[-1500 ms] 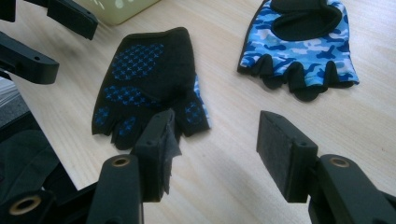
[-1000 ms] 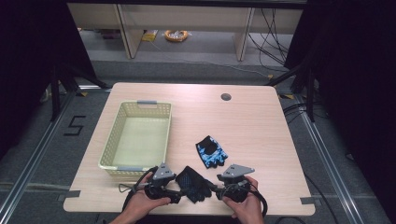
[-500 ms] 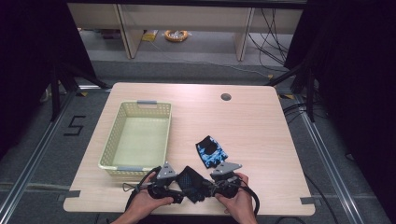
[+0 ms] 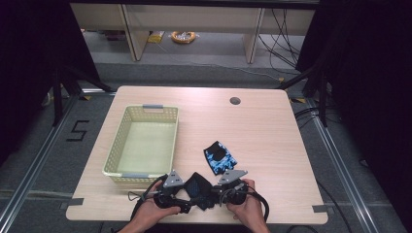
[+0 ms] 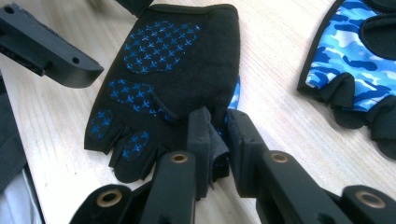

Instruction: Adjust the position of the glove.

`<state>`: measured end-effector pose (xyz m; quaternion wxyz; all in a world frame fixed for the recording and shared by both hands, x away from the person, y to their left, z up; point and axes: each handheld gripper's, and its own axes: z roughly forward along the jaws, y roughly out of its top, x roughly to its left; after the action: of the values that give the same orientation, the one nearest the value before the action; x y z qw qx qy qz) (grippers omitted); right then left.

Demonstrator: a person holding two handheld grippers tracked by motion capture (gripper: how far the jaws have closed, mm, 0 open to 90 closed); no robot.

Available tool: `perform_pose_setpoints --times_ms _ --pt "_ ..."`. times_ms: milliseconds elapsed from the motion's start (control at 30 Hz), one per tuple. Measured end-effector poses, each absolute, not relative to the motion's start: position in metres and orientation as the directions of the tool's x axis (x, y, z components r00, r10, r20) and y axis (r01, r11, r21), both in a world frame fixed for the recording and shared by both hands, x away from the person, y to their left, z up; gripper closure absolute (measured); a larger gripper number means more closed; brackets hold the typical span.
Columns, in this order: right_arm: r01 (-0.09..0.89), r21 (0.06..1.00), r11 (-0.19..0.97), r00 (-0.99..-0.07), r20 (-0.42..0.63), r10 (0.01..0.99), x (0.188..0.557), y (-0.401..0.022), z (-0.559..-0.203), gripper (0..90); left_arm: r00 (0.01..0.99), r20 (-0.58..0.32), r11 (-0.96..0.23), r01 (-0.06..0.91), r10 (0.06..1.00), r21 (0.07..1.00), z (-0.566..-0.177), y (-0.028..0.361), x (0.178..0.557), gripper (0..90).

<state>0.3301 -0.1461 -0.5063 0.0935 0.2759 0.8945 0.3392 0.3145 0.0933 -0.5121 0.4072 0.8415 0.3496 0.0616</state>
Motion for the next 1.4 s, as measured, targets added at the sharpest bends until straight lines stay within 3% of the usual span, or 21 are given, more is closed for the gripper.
perform_pose_setpoints --times_ms 267,333,467,600,633,700,733,800,900,1000,1067,1400 --pt "0.385 0.641 0.663 -0.874 0.024 0.485 0.328 -0.148 -0.505 83.4 0.730 -0.190 -0.398 0.549 0.656 0.735 -0.512 0.098 0.316 24.5" --pt "0.348 0.649 0.676 -0.895 0.015 0.447 0.329 -0.150 -0.505 83.3 0.726 -0.193 -0.403 0.559 0.660 0.724 -0.514 0.098 0.315 27.9" --pt "0.328 0.653 0.682 -0.904 0.006 0.428 0.331 -0.150 -0.505 83.3 0.739 -0.204 -0.410 0.556 0.642 0.723 -0.515 0.097 0.313 43.5" --pt "0.341 0.648 0.681 -0.899 0.013 0.438 0.329 -0.150 -0.505 83.0 0.779 -0.123 -0.487 0.498 0.615 0.717 -0.514 0.097 0.315 52.2" --pt "0.323 0.656 0.682 -0.906 0.006 0.422 0.331 -0.151 -0.505 83.0 0.771 -0.140 -0.478 0.515 0.622 0.712 -0.514 0.098 0.315 52.2" --pt "0.347 0.655 0.671 -0.899 0.028 0.438 0.331 -0.152 -0.505 82.8 0.777 -0.151 -0.476 0.513 0.611 0.714 -0.513 0.100 0.314 67.5" --pt "0.364 0.652 0.665 -0.887 0.026 0.460 0.331 -0.153 -0.505 82.8 0.777 -0.159 -0.466 0.514 0.609 0.720 -0.514 0.101 0.313 67.5" --pt "0.334 0.667 0.666 -0.906 0.031 0.423 0.336 -0.156 -0.502 83.1 0.776 -0.153 -0.471 0.513 0.612 0.718 -0.513 0.103 0.312 77.6" --pt "0.314 0.678 0.664 -0.913 0.023 0.408 0.339 -0.159 -0.495 83.8 0.764 -0.239 -0.421 0.555 0.599 0.718 -0.512 0.101 0.307 84.4" --pt "0.297 0.680 0.671 -0.921 0.020 0.388 0.341 -0.160 -0.488 84.0 0.783 -0.214 -0.445 0.529 0.583 0.723 -0.512 0.097 0.303 84.4" --pt "0.246 0.658 0.712 -0.946 0.003 0.324 0.347 -0.161 -0.481 84.0 0.776 -0.223 -0.431 0.536 0.590 0.726 -0.512 0.091 0.300 84.2" --pt "0.253 0.666 0.702 -0.949 0.029 0.315 0.363 -0.169 -0.473 84.0 0.768 -0.239 -0.406 0.543 0.595 0.735 -0.504 0.084 0.306 84.2"
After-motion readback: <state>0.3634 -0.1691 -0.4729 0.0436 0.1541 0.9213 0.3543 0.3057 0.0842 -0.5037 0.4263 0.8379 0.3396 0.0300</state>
